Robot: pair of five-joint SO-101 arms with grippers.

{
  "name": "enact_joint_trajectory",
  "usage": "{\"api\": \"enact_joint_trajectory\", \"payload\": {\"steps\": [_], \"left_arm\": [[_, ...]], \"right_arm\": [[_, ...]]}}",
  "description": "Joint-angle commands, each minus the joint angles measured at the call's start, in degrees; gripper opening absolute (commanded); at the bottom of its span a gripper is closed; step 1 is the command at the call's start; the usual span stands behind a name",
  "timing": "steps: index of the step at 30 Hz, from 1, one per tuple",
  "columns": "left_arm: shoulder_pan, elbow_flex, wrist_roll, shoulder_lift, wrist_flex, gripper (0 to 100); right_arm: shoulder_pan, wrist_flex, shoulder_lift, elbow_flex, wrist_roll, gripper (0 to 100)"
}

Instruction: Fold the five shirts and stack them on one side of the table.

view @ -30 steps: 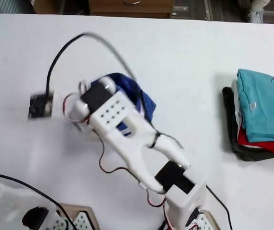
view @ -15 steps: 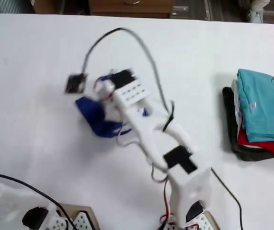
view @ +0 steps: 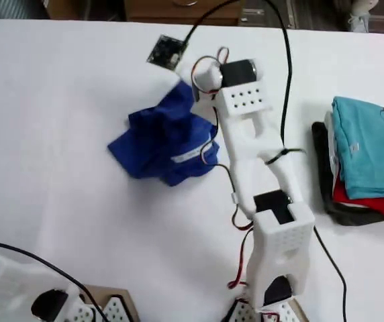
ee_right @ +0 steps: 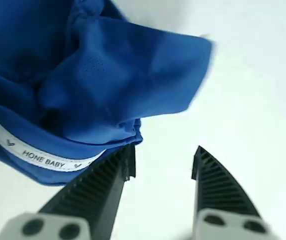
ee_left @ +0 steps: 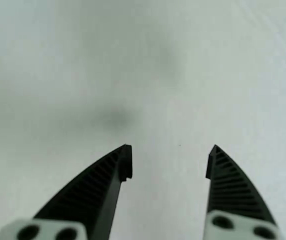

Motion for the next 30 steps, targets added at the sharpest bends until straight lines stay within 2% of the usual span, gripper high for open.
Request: {"api": "enact_joint_trajectory", "payload": {"steps": [1,4,12,17,23,27,30], "left_arm": [[1.14,-2.33,0.26,-0.26,-0.26,26],[1.14,-2.33,0.26,-0.26,-0.26,26],[0.88,-2.33,0.26,-0.18,-0.53,26],[0.79,-2.33,0.26,-0.26,-0.35,26],[0.79,-2.33,0.26,-0.26,-0.26,26],[0.79,-2.33,0.26,-0.26,-0.26,26],[0.79,-2.33,0.26,-0.26,-0.26,26]], "right_arm": [[0.31,3.91,-0.48,-8.97,-3.78,25.9],[-2.24,8.48,-0.04,-10.64,-5.63,31.7],[-18.15,8.4,0.13,0.7,-5.54,31.7],[-24.75,7.25,0.13,8.18,-5.54,31.8],[-25.89,1.98,0.13,18.2,-5.27,31.8],[-25.8,-1.63,0.13,24.09,0.18,31.8],[-24.92,-4.35,0.13,26.29,0.7,31.8]]}}
